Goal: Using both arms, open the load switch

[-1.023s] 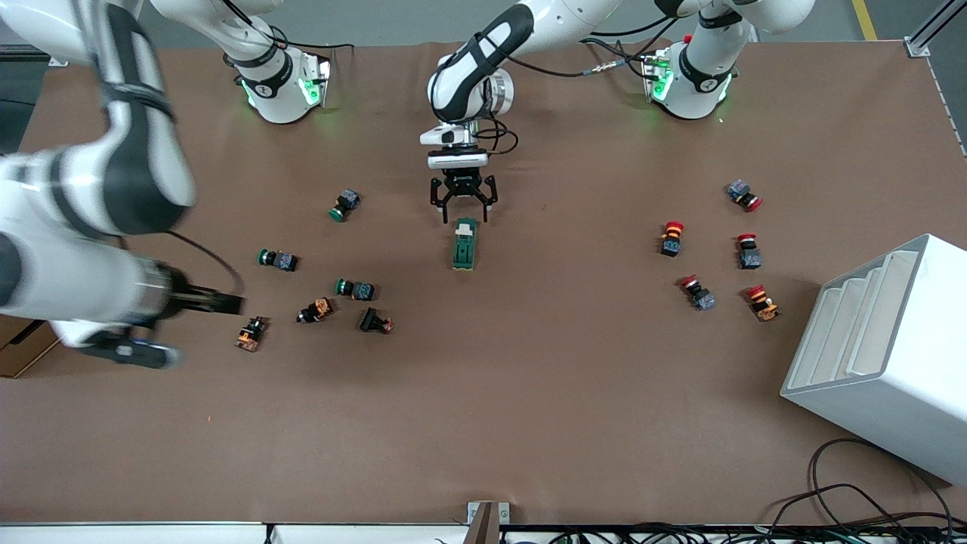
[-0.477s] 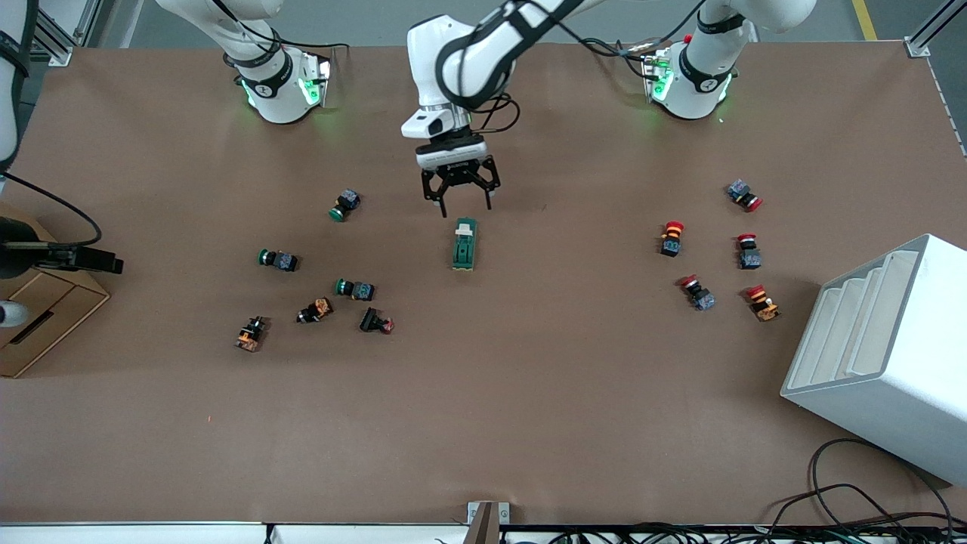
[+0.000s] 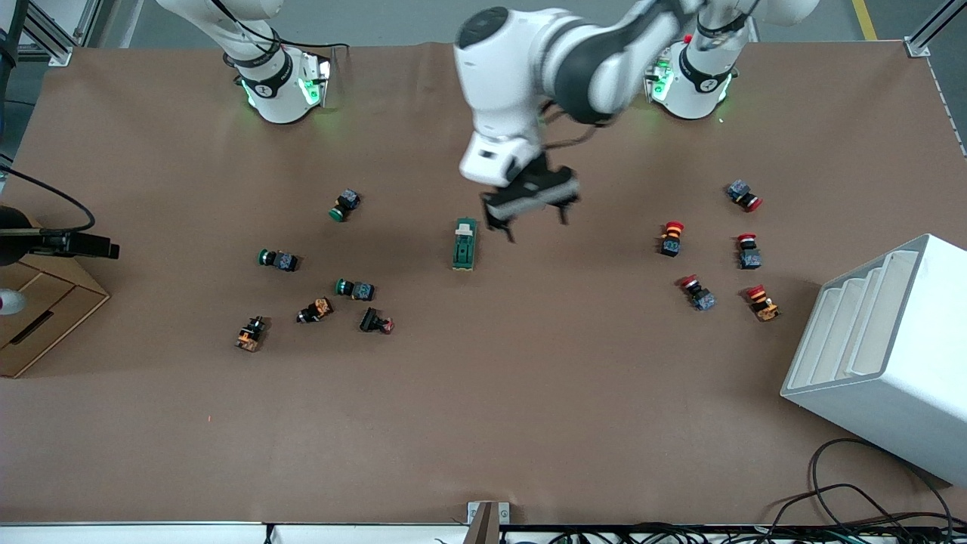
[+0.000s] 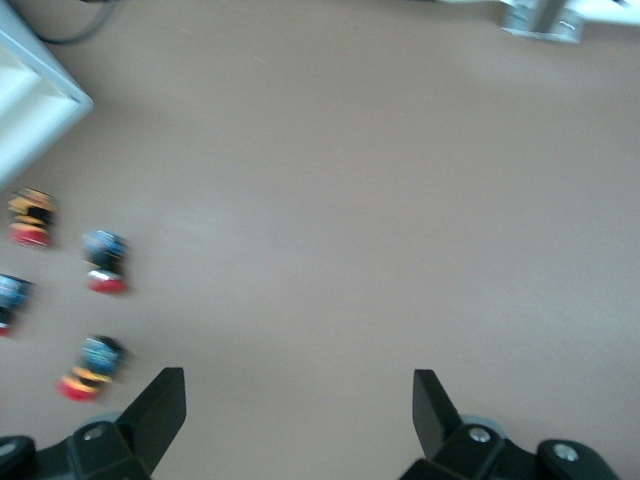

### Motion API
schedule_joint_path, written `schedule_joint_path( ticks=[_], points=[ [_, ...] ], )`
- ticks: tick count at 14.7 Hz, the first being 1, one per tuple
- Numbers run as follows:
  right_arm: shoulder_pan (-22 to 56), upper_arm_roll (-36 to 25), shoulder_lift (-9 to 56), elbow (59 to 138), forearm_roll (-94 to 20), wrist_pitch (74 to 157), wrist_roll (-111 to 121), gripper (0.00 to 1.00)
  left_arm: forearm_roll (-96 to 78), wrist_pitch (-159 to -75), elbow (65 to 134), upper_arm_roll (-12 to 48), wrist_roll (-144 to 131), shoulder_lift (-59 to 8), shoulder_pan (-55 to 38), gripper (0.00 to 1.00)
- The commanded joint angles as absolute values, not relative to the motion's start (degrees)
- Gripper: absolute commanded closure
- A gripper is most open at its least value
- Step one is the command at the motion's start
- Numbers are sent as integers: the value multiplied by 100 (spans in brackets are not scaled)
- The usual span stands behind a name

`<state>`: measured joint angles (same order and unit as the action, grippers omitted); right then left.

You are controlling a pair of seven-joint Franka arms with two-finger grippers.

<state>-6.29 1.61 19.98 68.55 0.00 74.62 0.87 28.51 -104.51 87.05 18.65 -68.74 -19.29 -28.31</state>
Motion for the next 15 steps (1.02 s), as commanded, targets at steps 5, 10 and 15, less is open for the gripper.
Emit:
schedule_joint_path(
  ticks=[5,10,15],
  points=[
    [-616,220,1626,7049,70,7768,246,0,1908,-9256,7647,1934,-4987,-2013,-1399,0],
    [-396,220,1564,7092,272,7892,237,0,1269,-9228,7655,1497,-3800,-1618,-1011,0],
    [-343,228,1503,7180,281,7963,237,0,273,-9133,7900,993,-1856,-969,-327,0]
  ],
)
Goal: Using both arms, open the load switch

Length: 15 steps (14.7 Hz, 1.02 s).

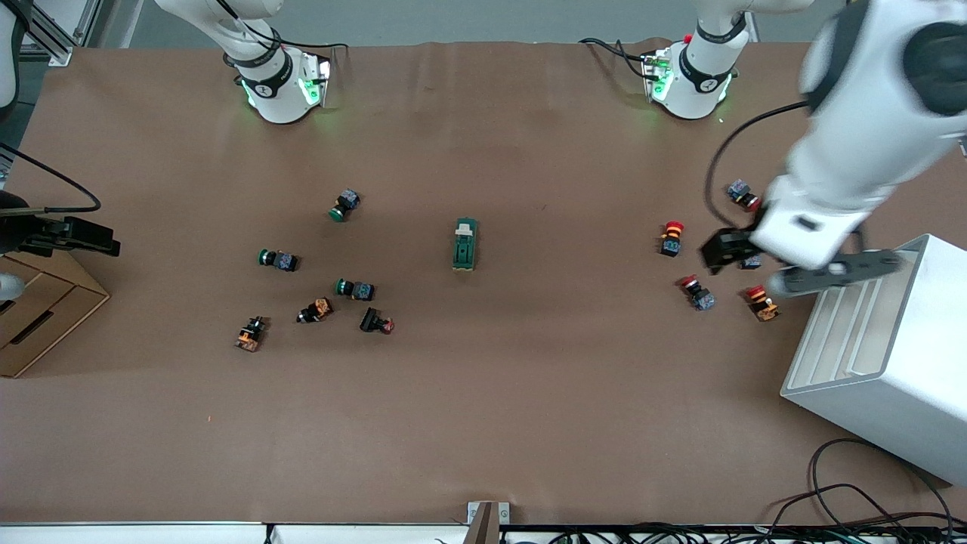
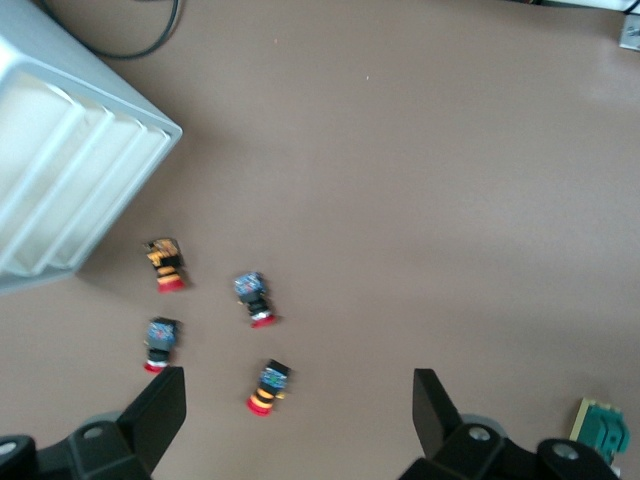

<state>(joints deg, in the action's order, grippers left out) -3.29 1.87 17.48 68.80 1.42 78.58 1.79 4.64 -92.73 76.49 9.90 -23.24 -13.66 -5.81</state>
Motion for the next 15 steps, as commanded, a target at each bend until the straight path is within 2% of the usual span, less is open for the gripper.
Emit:
schedule_joint_path(
  ticks=[1,7,11,15],
  points=[
    [-351,229,1442,7276,281,7980,237,0,272,-9036,8058,993,-1689,-810,-229,0],
    [-343,220,547,8357,272,8428,237,0,185,-9053,9438,932,-362,367,483,0],
    [-343,202,98,8788,229,8473,229,0,-297,-9131,10001,502,341,860,510,0],
    [-360,176,-105,8930,80,8237,141,0,-246,-9158,10081,606,264,1037,492,0]
  ],
)
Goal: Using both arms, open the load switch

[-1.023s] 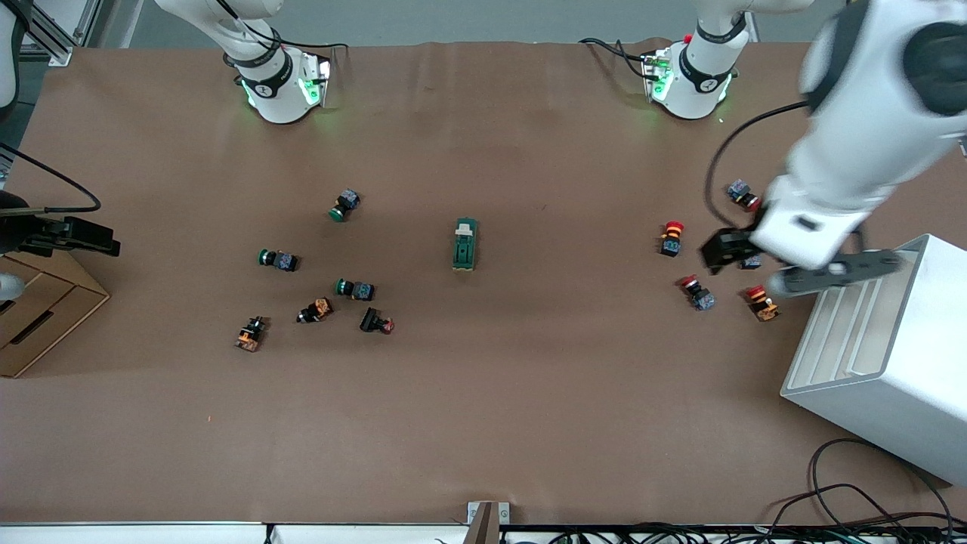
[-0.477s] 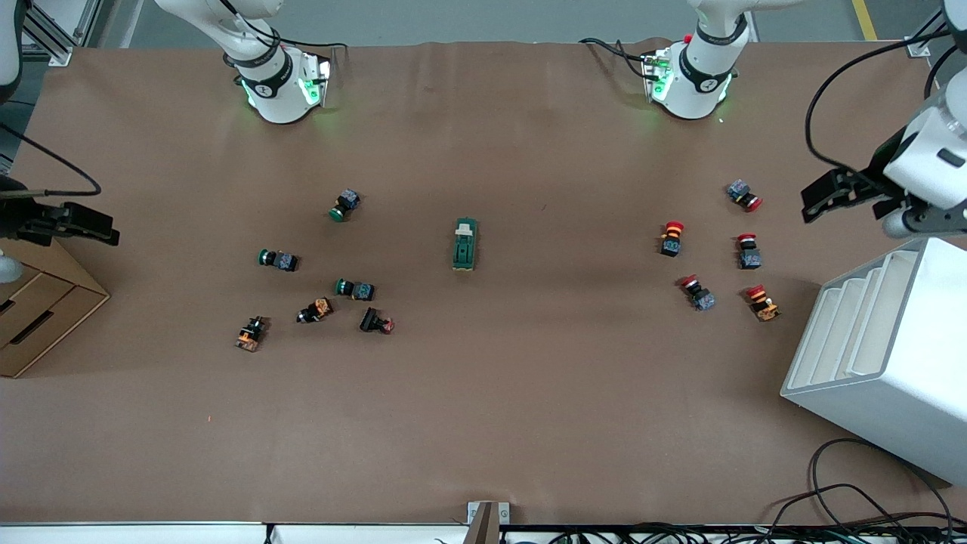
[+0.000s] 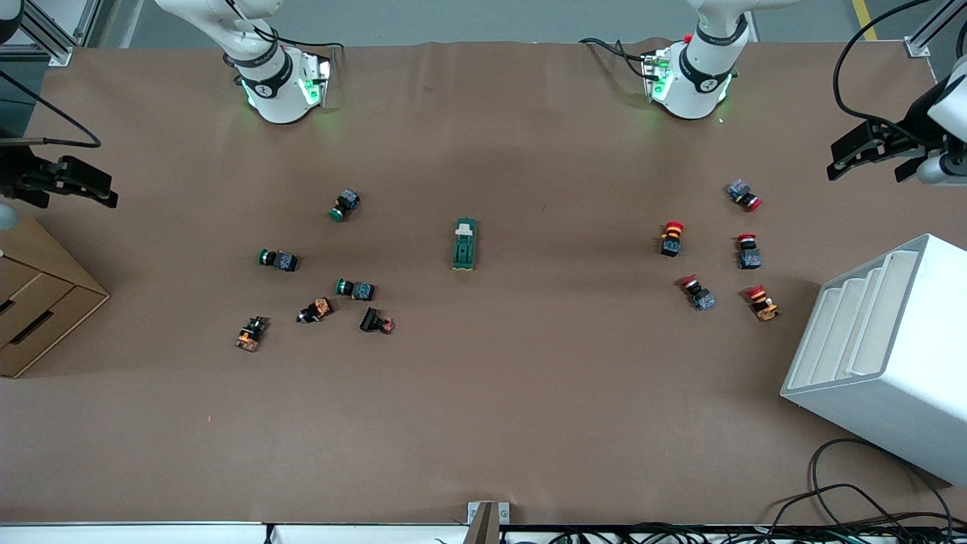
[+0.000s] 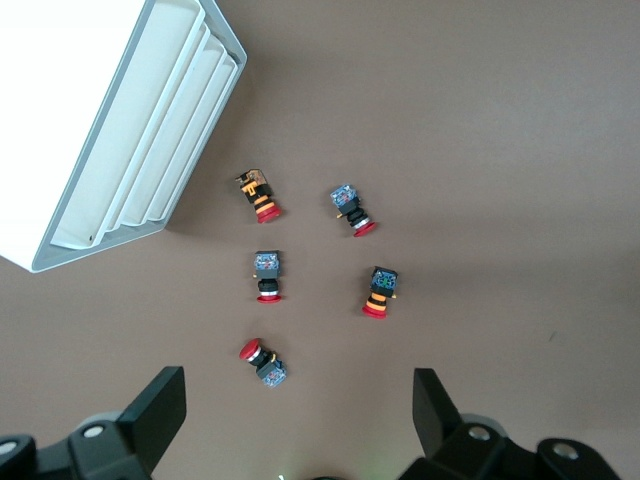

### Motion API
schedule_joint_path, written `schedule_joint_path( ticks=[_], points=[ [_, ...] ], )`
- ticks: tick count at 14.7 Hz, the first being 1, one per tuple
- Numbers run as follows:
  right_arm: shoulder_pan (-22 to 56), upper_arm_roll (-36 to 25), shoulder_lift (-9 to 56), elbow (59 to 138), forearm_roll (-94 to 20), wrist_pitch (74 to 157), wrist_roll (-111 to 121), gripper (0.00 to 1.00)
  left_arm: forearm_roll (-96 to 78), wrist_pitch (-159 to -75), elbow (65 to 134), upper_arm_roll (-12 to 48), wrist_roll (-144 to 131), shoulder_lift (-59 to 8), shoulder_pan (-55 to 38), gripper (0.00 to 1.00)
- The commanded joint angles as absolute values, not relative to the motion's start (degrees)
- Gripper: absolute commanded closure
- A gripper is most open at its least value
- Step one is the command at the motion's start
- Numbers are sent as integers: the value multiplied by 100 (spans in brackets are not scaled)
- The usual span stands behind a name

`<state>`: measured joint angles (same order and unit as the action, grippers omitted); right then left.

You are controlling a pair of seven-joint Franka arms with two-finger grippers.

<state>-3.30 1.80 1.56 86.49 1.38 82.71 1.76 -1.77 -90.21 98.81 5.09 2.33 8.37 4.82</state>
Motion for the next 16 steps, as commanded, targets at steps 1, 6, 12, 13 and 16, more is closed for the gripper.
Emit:
schedule_joint_path(
  ticks=[1,6,12,13,16],
  points=[
    [-360,158,-123,8904,36,8044,141,0,-246,-9150,10064,685,211,1046,483,0],
    [-317,-9,-395,8789,18,7770,193,0,-246,-9105,10046,765,-218,1108,238,0],
    [-158,-17,-387,8692,70,7779,220,0,-246,-9105,9906,730,-202,1011,158,0],
    [-132,-35,-395,8692,70,7770,211,0,-237,-9105,9775,729,-220,889,184,0],
    [-62,-44,-387,8684,53,7743,141,0,16,-9062,9571,729,-229,729,158,0]
  ],
)
